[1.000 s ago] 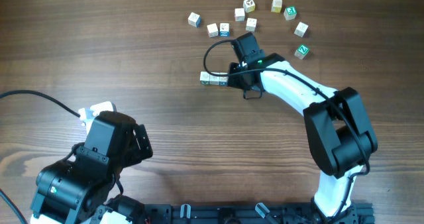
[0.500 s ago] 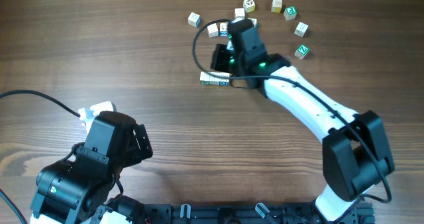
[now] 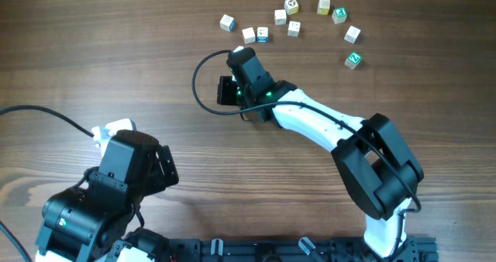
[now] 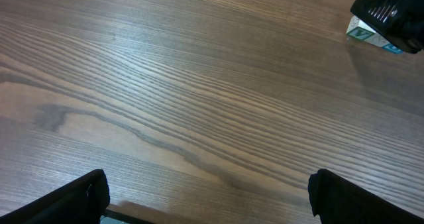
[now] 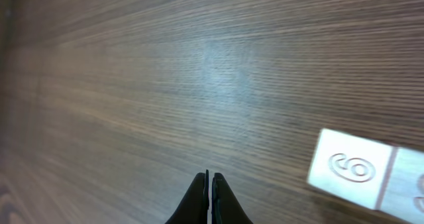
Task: Form a horizontal line
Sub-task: 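Move the right gripper left to the end of the row, then hold the right gripper beside the 6 block at the row's left end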
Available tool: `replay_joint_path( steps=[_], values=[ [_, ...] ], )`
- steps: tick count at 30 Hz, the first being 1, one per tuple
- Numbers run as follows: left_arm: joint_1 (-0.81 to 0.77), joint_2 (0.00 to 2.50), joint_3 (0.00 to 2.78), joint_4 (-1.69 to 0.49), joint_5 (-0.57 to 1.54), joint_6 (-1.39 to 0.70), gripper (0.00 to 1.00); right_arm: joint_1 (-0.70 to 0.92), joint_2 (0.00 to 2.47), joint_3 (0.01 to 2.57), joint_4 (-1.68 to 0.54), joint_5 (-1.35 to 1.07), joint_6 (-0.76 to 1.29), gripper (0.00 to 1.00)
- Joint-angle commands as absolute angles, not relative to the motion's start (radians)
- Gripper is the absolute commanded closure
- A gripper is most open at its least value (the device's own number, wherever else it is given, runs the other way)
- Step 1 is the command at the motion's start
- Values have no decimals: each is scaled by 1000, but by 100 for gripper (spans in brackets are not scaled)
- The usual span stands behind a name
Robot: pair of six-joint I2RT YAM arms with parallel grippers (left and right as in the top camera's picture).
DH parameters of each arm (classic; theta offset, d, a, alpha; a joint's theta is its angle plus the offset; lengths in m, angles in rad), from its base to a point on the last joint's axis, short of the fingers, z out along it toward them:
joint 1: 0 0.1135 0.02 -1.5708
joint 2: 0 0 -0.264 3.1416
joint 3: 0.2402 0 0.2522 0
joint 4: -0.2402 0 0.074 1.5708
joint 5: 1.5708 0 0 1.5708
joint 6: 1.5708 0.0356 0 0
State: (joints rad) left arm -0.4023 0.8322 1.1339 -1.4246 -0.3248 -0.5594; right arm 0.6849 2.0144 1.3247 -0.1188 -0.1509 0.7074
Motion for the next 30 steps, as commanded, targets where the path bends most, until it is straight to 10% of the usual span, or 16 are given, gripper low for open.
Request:
replay_joint_path(
  steps=[1,30],
  values=[
    [-394,830,1129,-1423,-342,-570,0,690,2048,1330,-119,-101,718,95],
    [-394,830,1129,-1423,-342,-570,0,693,2091,1330,-143,-15,729,95]
  ],
)
